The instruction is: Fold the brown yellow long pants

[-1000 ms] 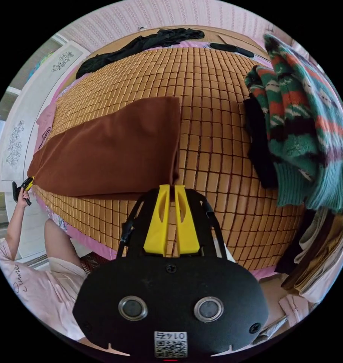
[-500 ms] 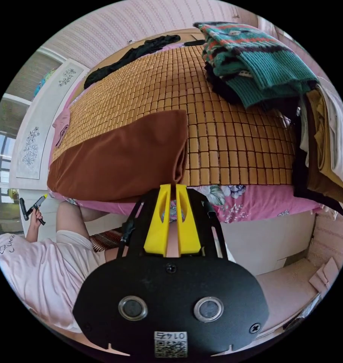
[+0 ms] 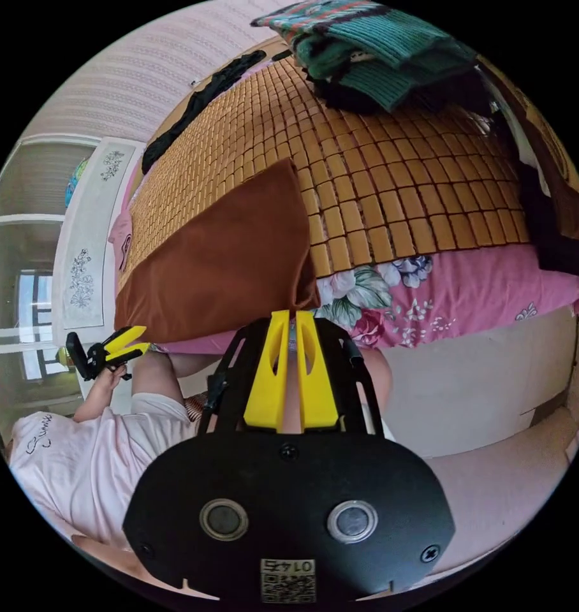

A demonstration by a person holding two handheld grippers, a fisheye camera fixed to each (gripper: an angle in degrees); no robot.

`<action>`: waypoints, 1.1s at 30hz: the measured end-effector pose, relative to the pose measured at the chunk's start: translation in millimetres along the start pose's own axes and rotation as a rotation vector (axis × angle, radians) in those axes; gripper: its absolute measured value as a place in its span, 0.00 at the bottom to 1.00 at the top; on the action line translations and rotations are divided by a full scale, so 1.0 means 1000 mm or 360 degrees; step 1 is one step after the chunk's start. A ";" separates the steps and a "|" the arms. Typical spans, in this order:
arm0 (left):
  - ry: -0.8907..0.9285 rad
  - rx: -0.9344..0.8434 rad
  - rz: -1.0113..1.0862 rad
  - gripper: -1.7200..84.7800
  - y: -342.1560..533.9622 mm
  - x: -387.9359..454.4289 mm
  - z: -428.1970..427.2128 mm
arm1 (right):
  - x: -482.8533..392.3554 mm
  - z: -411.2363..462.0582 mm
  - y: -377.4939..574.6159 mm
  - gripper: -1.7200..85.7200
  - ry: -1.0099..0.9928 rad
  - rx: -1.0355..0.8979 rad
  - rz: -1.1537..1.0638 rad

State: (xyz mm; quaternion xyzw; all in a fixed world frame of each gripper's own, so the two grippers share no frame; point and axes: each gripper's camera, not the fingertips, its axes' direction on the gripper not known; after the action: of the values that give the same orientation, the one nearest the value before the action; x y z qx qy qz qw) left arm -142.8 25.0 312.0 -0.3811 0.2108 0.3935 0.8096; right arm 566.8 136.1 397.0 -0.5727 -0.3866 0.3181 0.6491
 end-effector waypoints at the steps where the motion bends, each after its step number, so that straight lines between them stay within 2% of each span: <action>1: -0.0020 -0.0033 0.0038 0.15 -0.006 0.006 0.007 | -0.001 0.001 0.002 0.04 0.0007 0.0030 0.0002; 3: -0.0118 -0.0199 0.0144 0.16 -0.025 0.028 0.040 | 0.000 0.004 0.003 0.04 0.0004 0.0039 0.0025; 5: -0.0230 -0.0240 0.0235 0.15 -0.035 0.043 0.052 | -0.001 0.010 0.003 0.04 0.0013 0.0016 0.0030; 9: -0.0220 -0.0284 0.0234 0.15 -0.051 0.059 0.057 | -0.010 0.016 0.000 0.06 0.0151 -0.0048 0.0042; 15: -0.0204 -0.0270 0.0201 0.14 -0.065 0.075 0.065 | -0.058 0.006 -0.034 0.07 0.0404 0.0247 -0.0090; 19: -0.0216 -0.0281 0.0203 0.14 -0.073 0.084 0.070 | -0.069 0.024 -0.090 0.09 0.0278 0.0372 -0.0081; 22: -0.0199 -0.0300 0.0193 0.14 -0.080 0.088 0.073 | -0.068 0.053 -0.124 0.06 0.0190 0.0136 -0.0067; 27: -0.0159 -0.0267 0.0162 0.13 -0.091 0.091 0.070 | -0.091 0.042 -0.135 0.03 0.0193 0.0263 -0.0171; 30: -0.0158 -0.0310 0.0167 0.13 -0.094 0.093 0.081 | -0.091 0.066 -0.138 0.02 0.0258 0.0143 -0.0097; 33: -0.0124 -0.0296 0.0145 0.13 -0.096 0.091 0.084 | -0.107 0.052 -0.112 0.02 0.0272 0.0283 -0.0054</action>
State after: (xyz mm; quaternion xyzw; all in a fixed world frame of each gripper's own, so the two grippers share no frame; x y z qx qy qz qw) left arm -7.9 96.2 348.9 -0.4291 0.1588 0.4623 0.7596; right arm 465.5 54.7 495.9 -0.5311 -0.3098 0.2902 0.7333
